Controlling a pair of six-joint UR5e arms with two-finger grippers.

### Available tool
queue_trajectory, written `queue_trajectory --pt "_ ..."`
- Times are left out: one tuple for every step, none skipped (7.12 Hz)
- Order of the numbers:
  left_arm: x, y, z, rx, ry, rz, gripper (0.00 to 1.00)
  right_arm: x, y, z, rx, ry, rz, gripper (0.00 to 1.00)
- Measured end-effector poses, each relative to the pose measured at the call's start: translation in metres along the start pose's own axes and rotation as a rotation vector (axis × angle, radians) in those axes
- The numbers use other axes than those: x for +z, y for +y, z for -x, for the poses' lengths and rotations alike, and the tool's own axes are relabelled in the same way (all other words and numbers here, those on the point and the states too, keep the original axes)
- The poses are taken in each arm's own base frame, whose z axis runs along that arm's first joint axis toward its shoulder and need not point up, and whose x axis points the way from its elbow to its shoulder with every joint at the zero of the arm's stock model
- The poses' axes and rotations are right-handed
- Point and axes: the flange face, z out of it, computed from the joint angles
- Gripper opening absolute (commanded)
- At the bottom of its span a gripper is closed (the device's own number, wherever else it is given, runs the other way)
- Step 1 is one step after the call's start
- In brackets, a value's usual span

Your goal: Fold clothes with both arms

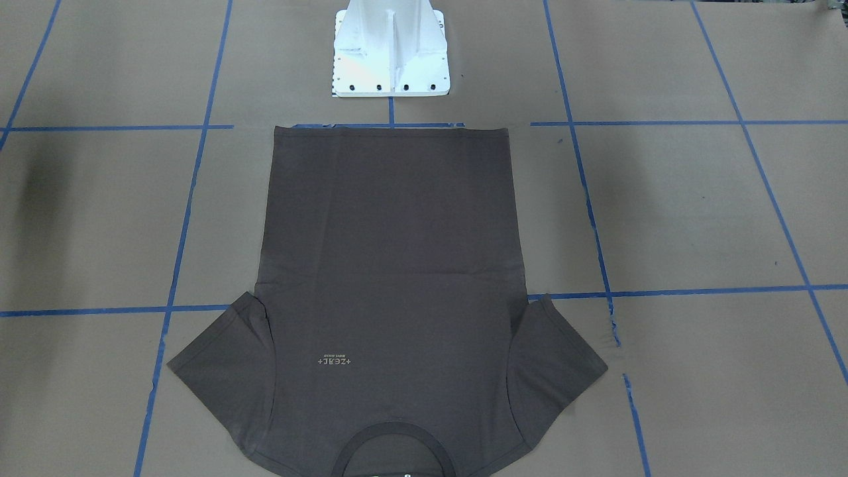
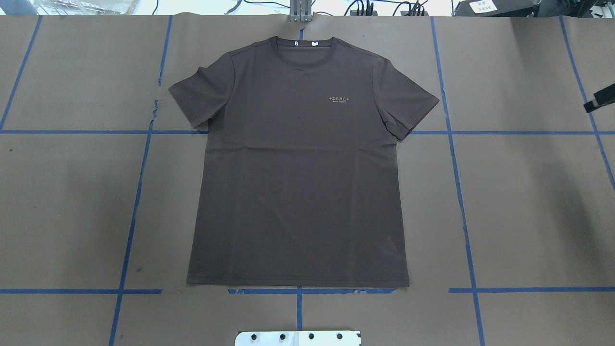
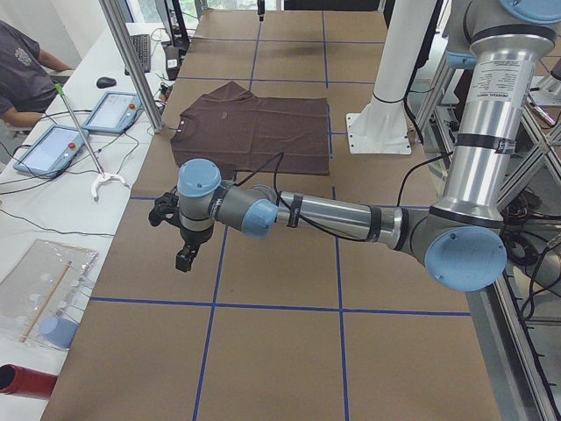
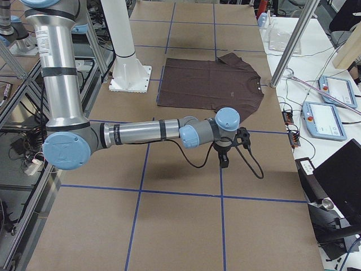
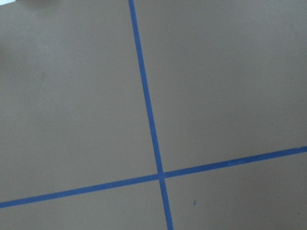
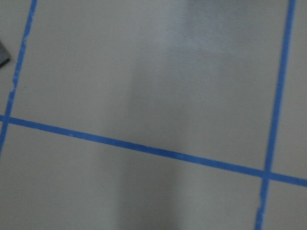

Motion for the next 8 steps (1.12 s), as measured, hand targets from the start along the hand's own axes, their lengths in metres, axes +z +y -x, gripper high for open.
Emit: queue_trajectory --pt "0.007 -0.017 -0.014 0.024 0.012 -0.013 1.0 0.012 -0.043 0.038 0.026 -0.017 -0.006 1.0" --pt "0.016 -0.042 -0.038 0.053 0.026 -0.021 1.0 0.016 -0.087 0.072 0.039 -0.024 -0.02 1.0" --pt "0.029 -0.059 -0.064 0.063 0.037 -0.021 1.0 0.021 -0.122 0.101 0.055 -0.029 -0.029 1.0" --pt "0.038 -0.065 -0.08 0.056 0.045 -0.03 1.0 0.037 -0.147 0.137 0.078 -0.024 -0.04 1.0" --pt "0.041 -0.065 -0.086 0.053 0.052 -0.049 1.0 0.069 -0.161 0.178 0.104 -0.011 -0.066 1.0" --pt "0.041 -0.065 -0.089 0.049 0.056 -0.061 1.0 0.106 -0.164 0.206 0.123 -0.01 -0.09 1.0" --pt "0.041 -0.065 -0.09 0.034 0.059 -0.068 1.0 0.14 -0.159 0.223 0.129 -0.007 -0.106 1.0" --pt "0.04 -0.066 -0.091 0.021 0.061 -0.073 1.0 0.165 -0.15 0.235 0.129 0.009 -0.112 1.0"
